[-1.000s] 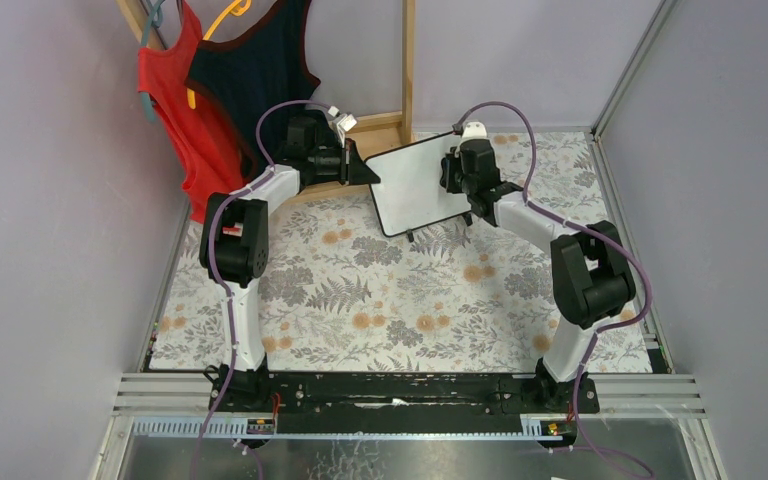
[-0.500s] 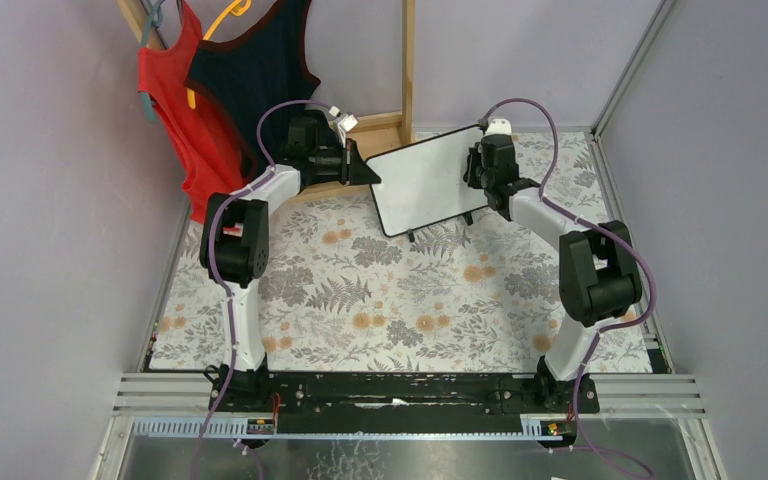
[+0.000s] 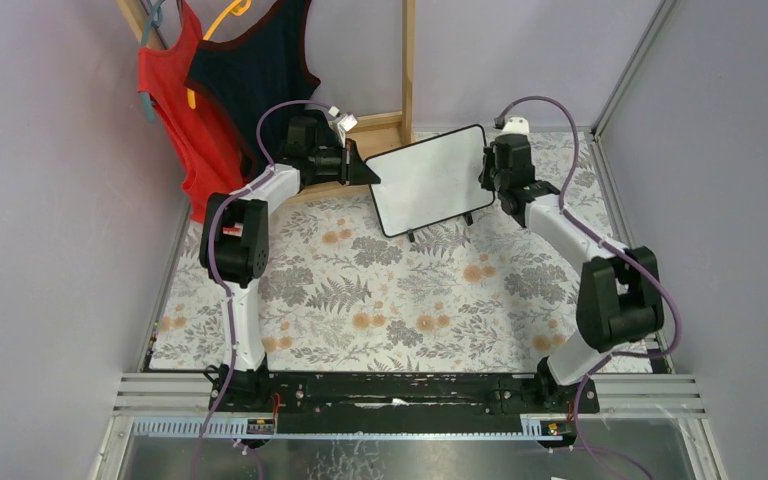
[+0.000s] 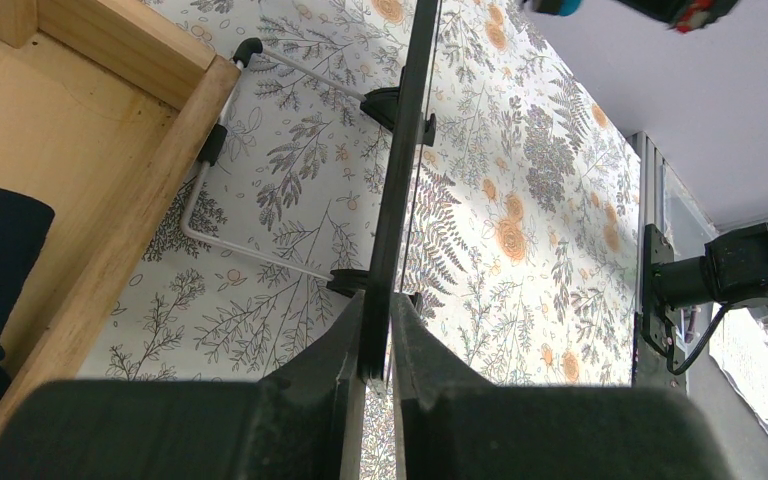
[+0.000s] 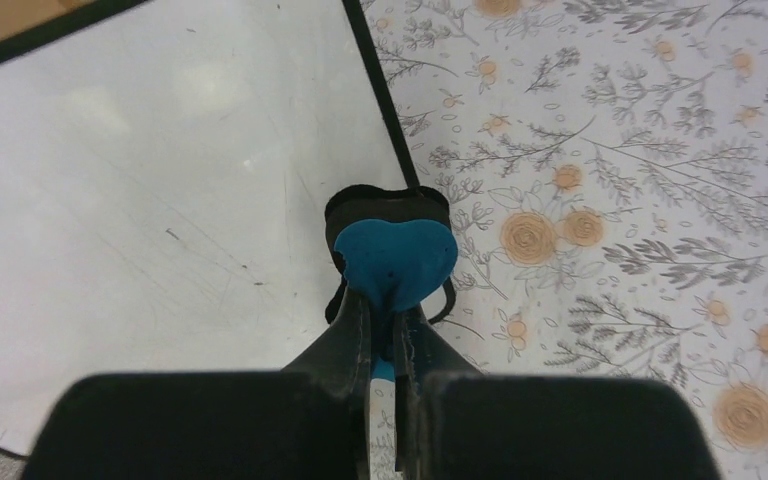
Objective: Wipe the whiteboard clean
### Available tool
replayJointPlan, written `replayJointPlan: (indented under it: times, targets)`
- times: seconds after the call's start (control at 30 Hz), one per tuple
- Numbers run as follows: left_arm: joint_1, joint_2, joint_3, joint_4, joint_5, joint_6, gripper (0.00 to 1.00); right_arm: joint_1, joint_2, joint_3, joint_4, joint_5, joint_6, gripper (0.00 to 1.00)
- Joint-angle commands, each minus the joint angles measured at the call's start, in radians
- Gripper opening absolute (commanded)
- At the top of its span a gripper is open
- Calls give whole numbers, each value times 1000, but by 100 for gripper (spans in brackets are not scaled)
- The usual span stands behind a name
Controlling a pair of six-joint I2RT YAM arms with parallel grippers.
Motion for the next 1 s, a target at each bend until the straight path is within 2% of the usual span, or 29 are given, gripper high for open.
replayJointPlan:
  times: [0.0, 0.13, 0.23, 0.57, 0.97]
  targets:
    - [2, 1, -3, -92, -77, 49, 1, -3, -110, 21, -144, 53, 24, 0]
    - [2, 4, -3, -92, -77, 47, 1, -5, -126, 48, -356, 35, 68, 0]
    - [2, 3, -3, -93, -77, 45, 1, -5, -147, 16, -449, 19, 107, 0]
    - [3, 0, 6, -97, -79, 41, 1, -5, -315, -217, -498, 63, 247, 0]
    - [2, -5, 0, -110, -84, 53, 2, -5, -186, -275, -531, -40, 280, 8]
